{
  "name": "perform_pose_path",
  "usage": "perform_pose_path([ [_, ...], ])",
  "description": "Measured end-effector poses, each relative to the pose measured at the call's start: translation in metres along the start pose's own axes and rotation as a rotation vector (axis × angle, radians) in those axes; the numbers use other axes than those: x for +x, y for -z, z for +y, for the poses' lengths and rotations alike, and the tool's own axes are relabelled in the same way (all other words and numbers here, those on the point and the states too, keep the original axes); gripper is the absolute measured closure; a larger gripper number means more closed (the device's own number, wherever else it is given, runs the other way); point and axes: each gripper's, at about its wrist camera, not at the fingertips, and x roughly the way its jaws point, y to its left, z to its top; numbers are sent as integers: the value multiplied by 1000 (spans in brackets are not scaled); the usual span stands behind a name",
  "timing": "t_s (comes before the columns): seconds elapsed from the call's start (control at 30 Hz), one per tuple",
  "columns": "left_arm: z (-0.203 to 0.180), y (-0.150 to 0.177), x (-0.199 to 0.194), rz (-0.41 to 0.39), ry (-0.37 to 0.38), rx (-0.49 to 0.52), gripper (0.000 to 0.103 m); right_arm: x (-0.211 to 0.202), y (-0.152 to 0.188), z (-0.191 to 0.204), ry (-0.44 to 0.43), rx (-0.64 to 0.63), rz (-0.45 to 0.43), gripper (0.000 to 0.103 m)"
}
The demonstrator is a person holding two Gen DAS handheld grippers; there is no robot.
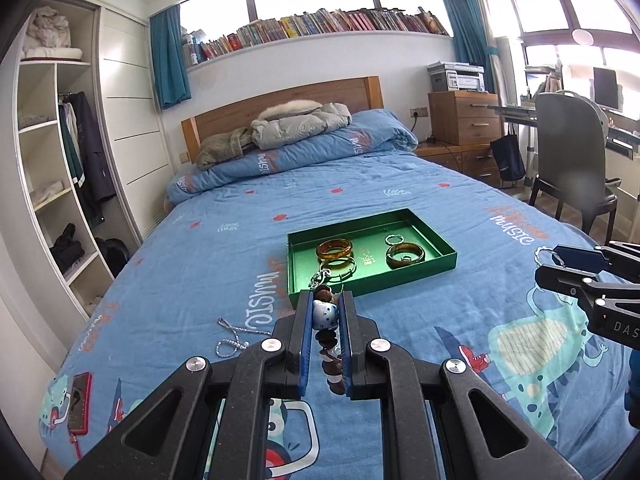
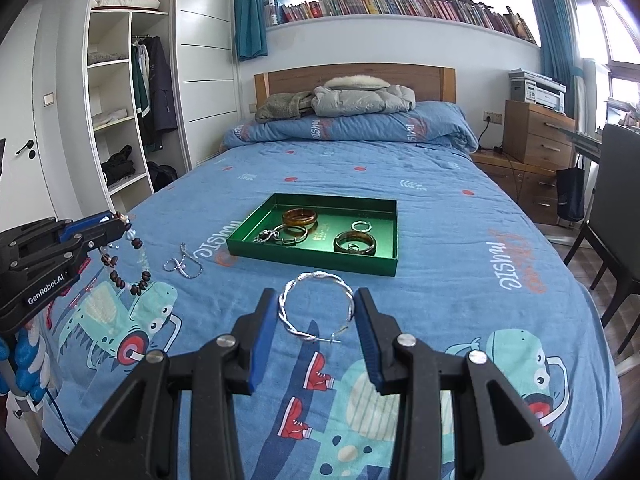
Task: Organize jewelry
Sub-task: 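Carry the hoop and beaded bracelet into the green tray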
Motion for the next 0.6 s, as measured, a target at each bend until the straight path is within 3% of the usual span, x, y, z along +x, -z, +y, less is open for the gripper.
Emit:
perform_pose_path([
  [0.33, 14, -36, 38, -19, -3, -15, 91, 26, -33, -10, 4, -18, -27, 66],
  [0.6, 18, -86, 113, 10, 18, -21, 91, 85, -86, -34, -2, -3, -49, 66],
])
